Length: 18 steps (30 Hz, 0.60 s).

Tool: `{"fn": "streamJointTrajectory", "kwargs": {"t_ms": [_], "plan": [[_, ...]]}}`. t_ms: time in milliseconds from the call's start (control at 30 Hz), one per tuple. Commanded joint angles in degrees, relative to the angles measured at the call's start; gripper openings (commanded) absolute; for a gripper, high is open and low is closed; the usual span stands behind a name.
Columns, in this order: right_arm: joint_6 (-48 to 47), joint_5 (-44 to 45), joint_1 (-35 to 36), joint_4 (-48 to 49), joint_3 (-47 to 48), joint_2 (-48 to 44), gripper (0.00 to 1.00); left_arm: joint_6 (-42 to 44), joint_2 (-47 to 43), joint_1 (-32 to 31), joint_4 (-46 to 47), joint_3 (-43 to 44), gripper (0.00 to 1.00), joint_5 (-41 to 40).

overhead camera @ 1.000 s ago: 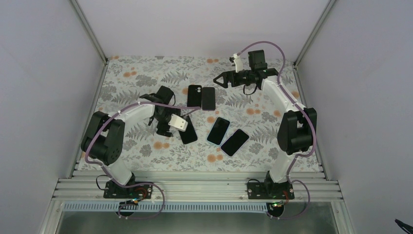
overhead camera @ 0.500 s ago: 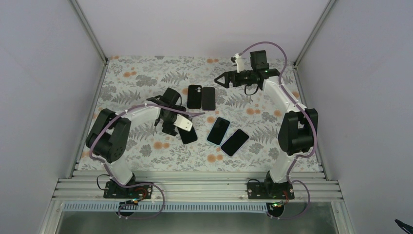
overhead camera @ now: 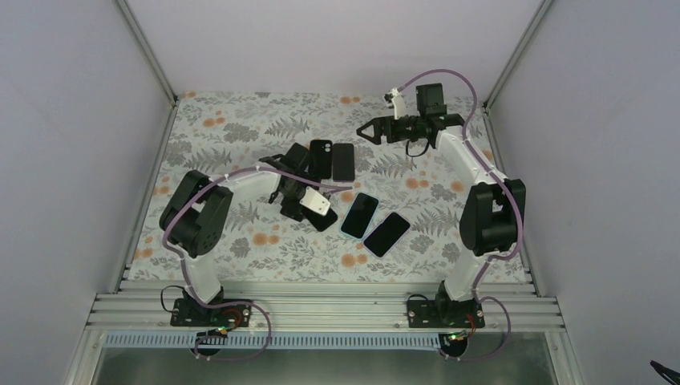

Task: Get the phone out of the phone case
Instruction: Pick up the phone at the center of the board.

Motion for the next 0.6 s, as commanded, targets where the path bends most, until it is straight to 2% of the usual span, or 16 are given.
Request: {"fn": "streamJointTrajectory", "kwargs": {"t_ms": [0,133,367,567], "plan": [[-0.41,-1.8,-0.71,0.78,-0.73,-2.4,0.99,-0.86,4.73,-0.73,-5.5,5.86,1.0,4.0],[-0.4,-2.23,-1.09,0.61,-1.04,-2.89,0.99,-0.92,9.02,-0.73,-13.58,10.91,1.0,6.42],[-0.31,-2.98,-1.58,0.55,-1.31,-3.35,0.99,-1.36,13.37,-0.59,-14.86,13.23,1.0,3.37],[-0.39,-3.63,-1.84,0.64,-1.31,-3.95,0.99,-1.48,16.56,0.02,-19.1,17.16,1.0,5.01]]}}
